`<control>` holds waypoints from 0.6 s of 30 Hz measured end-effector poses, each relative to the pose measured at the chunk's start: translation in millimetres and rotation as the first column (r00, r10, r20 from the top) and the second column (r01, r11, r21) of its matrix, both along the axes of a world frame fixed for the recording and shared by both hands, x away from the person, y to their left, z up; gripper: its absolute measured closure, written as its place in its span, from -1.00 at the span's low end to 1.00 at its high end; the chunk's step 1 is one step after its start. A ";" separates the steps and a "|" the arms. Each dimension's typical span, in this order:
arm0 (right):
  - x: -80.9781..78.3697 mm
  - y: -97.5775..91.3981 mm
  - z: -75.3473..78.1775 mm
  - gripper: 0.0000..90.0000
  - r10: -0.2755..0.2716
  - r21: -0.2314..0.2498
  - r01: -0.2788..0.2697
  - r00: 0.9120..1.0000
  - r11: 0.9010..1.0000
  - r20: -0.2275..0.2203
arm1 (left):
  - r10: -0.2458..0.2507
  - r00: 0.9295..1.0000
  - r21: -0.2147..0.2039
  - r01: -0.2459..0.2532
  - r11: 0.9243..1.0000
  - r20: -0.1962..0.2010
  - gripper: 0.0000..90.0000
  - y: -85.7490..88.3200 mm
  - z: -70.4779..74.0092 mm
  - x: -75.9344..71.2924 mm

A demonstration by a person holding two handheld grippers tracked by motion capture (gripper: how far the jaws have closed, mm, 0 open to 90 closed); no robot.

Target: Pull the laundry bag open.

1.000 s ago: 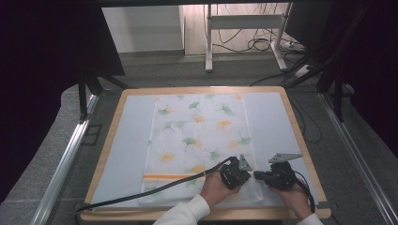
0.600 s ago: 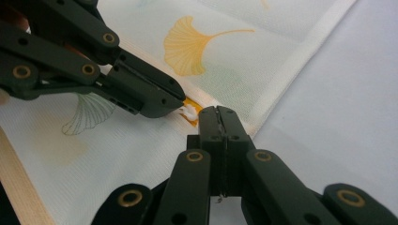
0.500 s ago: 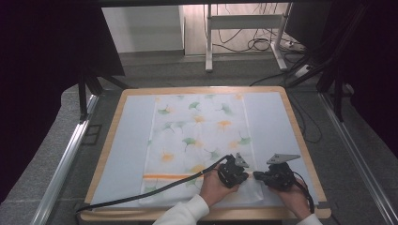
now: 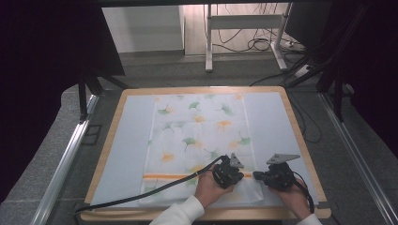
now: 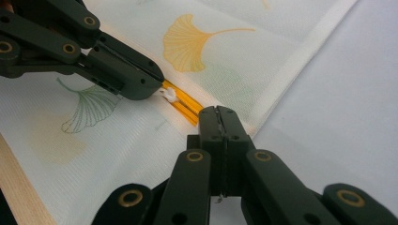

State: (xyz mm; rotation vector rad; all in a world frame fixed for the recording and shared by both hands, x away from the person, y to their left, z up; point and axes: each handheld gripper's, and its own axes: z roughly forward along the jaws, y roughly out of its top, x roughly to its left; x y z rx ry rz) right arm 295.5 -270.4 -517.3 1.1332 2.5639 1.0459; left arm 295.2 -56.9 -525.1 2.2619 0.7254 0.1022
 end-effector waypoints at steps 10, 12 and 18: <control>-0.2 0.1 0.0 0.99 -0.001 -0.001 0.001 1.000 1.000 0.001 | 0.000 1.000 0.016 0.000 1.000 0.015 1.00 8.9 0.5 -2.5; -0.2 0.2 0.0 0.99 0.000 -0.003 0.000 1.000 1.000 0.002 | 0.001 1.000 0.019 -0.002 1.000 0.016 1.00 9.7 0.7 -3.3; -0.4 0.2 0.1 0.99 -0.001 -0.003 0.001 1.000 1.000 0.003 | 0.001 1.000 0.024 -0.001 1.000 0.017 1.00 11.9 0.9 -3.3</control>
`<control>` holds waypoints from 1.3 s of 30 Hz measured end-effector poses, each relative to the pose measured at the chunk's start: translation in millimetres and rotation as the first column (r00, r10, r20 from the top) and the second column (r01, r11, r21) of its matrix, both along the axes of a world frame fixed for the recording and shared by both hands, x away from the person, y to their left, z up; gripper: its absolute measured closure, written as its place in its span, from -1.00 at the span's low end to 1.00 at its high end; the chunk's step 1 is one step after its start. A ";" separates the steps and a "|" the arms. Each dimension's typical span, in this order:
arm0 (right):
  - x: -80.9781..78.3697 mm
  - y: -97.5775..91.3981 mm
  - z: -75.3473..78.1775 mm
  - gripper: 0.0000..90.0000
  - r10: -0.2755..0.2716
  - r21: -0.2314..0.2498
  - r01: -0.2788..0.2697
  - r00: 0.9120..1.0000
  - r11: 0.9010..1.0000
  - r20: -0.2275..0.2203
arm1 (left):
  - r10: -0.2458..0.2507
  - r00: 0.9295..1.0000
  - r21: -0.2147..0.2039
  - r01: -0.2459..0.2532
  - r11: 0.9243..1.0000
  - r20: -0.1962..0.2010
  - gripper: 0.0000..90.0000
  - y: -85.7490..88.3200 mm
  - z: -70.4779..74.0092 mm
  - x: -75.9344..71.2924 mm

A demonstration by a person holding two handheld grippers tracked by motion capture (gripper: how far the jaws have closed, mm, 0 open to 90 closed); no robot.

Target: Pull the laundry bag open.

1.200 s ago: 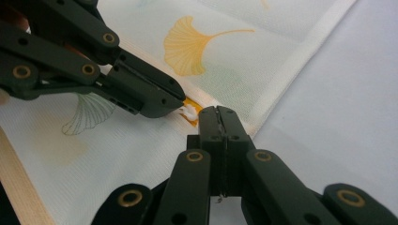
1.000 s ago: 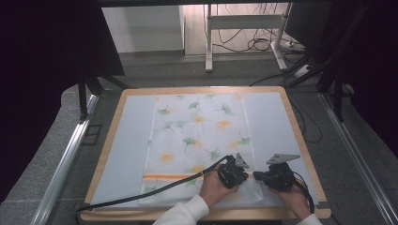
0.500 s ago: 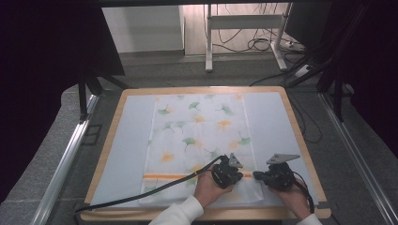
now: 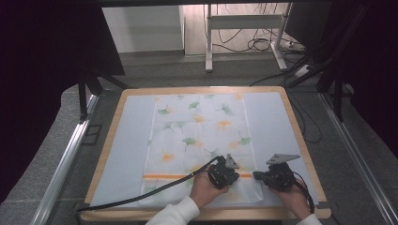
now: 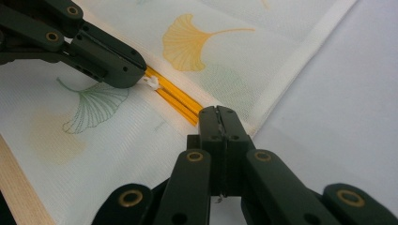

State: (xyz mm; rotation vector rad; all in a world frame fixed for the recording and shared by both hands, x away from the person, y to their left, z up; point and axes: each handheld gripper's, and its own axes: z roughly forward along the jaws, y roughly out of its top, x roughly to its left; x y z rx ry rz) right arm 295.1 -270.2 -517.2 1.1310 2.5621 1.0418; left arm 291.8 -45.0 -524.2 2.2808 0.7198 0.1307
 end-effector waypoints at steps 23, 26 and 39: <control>0.1 -0.7 -0.4 0.99 0.001 0.005 -0.001 1.000 1.000 -0.001 | 0.015 1.000 -0.013 -0.015 1.000 -0.004 1.00 10.7 -1.3 0.2; 0.1 -0.7 -0.4 0.99 0.001 0.005 -0.001 1.000 1.000 -0.001 | 0.015 1.000 -0.004 -0.015 1.000 -0.003 1.00 12.6 -0.7 -0.1; -0.1 -0.3 -0.5 0.99 -0.001 0.004 0.001 1.000 1.000 0.004 | 0.032 0.999 0.003 -0.032 0.999 0.004 1.00 25.6 -0.6 -1.2</control>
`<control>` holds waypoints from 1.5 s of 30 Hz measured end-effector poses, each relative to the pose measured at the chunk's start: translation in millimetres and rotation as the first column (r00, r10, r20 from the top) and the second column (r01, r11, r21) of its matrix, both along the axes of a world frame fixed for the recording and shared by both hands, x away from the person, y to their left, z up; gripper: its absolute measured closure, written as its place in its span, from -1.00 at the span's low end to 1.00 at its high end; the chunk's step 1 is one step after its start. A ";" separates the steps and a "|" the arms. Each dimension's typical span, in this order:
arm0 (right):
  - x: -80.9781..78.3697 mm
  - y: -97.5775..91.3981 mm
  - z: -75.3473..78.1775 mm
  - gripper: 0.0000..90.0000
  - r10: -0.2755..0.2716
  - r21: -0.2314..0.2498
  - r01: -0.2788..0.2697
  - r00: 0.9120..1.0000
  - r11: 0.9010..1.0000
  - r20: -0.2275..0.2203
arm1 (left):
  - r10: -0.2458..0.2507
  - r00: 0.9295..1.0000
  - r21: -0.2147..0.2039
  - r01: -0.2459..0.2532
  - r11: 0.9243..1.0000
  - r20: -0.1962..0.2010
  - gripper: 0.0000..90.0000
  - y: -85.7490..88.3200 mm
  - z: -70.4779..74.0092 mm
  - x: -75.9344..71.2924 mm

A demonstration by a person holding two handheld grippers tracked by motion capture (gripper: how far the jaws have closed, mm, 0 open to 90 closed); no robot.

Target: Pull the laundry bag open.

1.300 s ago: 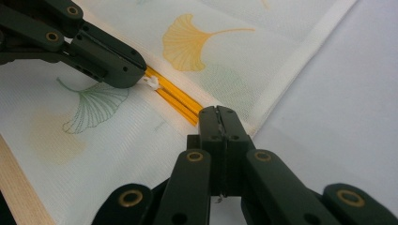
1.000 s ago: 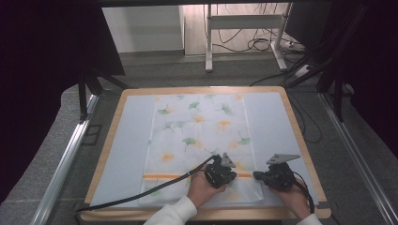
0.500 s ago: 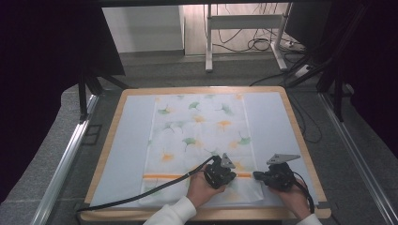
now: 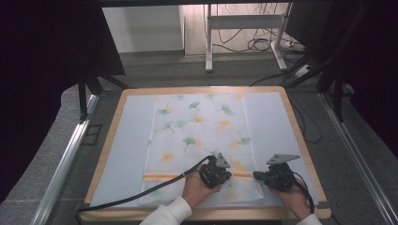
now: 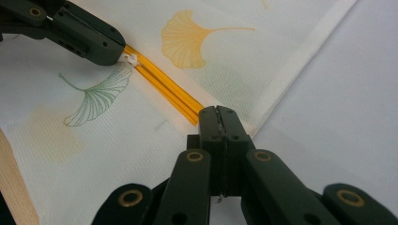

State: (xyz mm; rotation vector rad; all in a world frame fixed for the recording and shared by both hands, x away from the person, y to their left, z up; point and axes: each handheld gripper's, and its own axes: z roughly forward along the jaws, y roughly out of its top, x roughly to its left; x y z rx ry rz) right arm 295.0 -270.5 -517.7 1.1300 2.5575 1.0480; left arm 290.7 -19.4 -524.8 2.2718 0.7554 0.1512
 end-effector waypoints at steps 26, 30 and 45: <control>-0.3 -0.1 0.0 0.99 -0.003 0.000 0.003 1.000 1.000 -0.002 | 0.068 0.998 -0.016 -0.069 0.998 -0.015 1.00 47.6 -3.5 -3.9; -0.5 0.0 0.0 0.99 -0.004 0.000 0.004 1.000 1.000 -0.002 | 0.066 0.998 -0.009 -0.067 0.998 -0.015 1.00 51.4 -3.6 -4.2; -0.6 -0.1 -0.2 0.99 -0.005 0.002 0.005 1.000 1.000 -0.002 | 0.097 0.995 -0.022 -0.098 0.995 -0.025 1.00 77.1 -4.3 -9.2</control>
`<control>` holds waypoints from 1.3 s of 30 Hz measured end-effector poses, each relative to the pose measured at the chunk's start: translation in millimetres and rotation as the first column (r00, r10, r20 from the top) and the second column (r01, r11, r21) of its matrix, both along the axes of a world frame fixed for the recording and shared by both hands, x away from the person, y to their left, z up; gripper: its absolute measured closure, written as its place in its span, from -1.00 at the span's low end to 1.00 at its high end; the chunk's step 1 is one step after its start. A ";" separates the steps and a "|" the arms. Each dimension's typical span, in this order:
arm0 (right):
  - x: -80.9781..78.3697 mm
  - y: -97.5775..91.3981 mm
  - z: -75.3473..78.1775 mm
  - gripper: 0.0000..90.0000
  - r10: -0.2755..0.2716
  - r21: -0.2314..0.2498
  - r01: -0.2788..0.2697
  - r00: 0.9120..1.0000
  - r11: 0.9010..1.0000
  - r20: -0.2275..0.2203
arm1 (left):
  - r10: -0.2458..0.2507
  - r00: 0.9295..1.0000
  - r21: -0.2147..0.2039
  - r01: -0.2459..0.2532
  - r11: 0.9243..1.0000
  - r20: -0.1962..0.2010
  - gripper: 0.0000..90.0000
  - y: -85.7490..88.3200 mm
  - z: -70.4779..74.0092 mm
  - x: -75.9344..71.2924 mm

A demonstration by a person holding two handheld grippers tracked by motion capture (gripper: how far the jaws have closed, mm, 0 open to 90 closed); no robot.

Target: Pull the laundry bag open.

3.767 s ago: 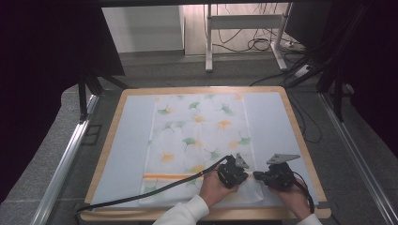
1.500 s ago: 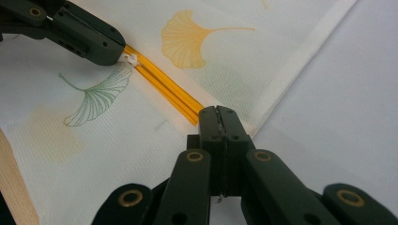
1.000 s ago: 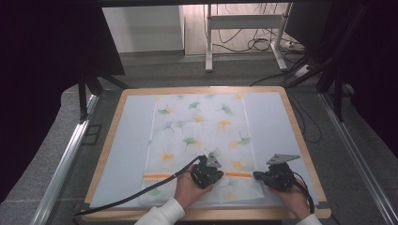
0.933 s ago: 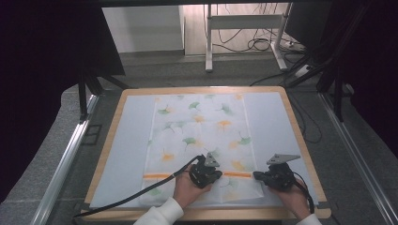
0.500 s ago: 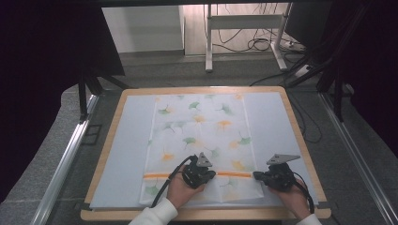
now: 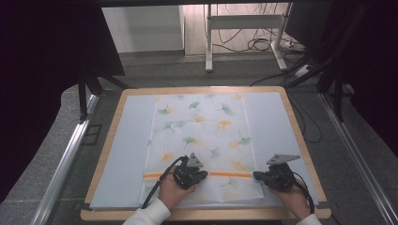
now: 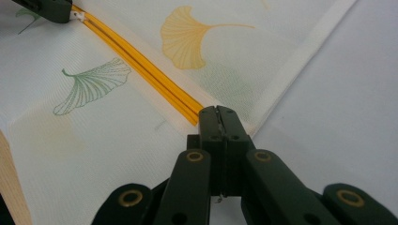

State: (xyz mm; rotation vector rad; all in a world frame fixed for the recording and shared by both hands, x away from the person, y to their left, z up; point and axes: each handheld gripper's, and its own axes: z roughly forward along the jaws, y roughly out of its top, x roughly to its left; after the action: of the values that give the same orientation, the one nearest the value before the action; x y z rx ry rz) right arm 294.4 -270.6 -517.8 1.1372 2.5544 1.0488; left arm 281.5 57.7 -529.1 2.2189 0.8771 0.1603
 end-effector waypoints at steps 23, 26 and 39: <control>-0.3 -0.1 0.0 0.99 0.000 0.000 0.000 1.000 1.000 0.001 | 0.044 0.999 0.003 -0.044 0.999 -0.002 1.00 32.7 2.2 -4.3; -0.2 -0.2 -0.1 0.99 0.000 0.001 0.000 1.000 1.000 0.000 | 0.055 0.998 0.005 -0.055 0.998 0.000 1.00 39.3 2.2 -4.6; -0.2 -0.4 -0.1 0.99 0.002 0.001 -0.002 1.000 1.000 0.002 | 0.104 0.995 -0.002 -0.104 0.995 -0.006 1.00 66.8 2.7 -9.6</control>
State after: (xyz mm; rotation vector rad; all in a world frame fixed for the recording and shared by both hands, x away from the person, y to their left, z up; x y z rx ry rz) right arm 294.2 -271.0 -517.9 1.1334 2.5546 1.0510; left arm 271.9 124.5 -526.3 2.1733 0.9962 0.2017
